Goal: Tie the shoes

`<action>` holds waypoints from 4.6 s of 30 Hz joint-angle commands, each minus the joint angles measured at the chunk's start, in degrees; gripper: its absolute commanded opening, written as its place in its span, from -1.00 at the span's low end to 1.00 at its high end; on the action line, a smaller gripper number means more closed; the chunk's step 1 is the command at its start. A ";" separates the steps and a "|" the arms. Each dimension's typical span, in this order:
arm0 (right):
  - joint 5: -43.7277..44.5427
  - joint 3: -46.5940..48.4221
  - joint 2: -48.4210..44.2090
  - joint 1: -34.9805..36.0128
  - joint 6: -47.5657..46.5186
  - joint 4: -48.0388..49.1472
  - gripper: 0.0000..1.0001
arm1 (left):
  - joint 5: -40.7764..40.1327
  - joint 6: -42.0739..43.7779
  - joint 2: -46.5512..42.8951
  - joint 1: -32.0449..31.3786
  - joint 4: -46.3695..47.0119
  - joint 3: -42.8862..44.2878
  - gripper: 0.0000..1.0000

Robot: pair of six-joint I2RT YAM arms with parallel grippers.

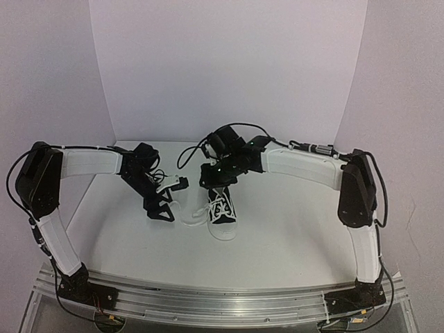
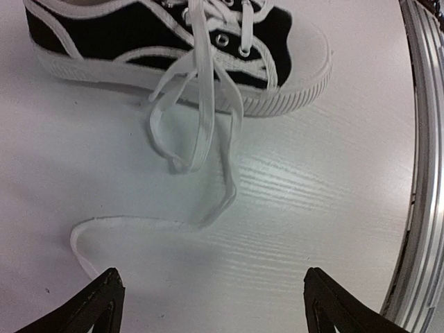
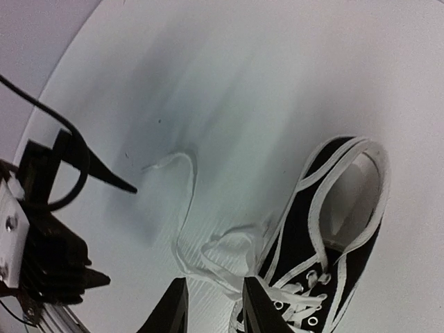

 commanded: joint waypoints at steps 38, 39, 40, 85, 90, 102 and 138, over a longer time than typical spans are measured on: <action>15.24 27.02 22.91 5.38 -21.47 -27.70 -0.49 | -0.67 16.55 3.27 4.16 10.67 -2.53 0.82; 15.16 26.75 22.64 5.89 -22.23 -27.80 -0.49 | -0.62 16.30 3.30 4.15 10.61 -2.43 0.82; 15.02 26.62 22.44 6.25 -22.87 -27.86 -0.49 | -0.61 16.24 3.39 4.13 10.52 -2.31 0.82; 1.62 26.97 23.28 7.25 -36.97 -33.38 -0.68 | -3.62 15.69 6.95 5.57 10.99 0.09 0.82; -0.72 25.70 20.42 6.86 -36.47 -30.76 -0.68 | -4.77 15.91 9.09 5.61 11.33 2.96 0.82; -14.99 19.87 11.08 3.85 -42.45 -19.53 -0.54 | 4.60 10.47 1.29 7.41 1.27 4.36 0.78; -17.29 1.44 4.56 4.02 -75.41 -7.74 -0.30 | -5.19 11.47 -3.31 9.22 7.02 -1.35 0.76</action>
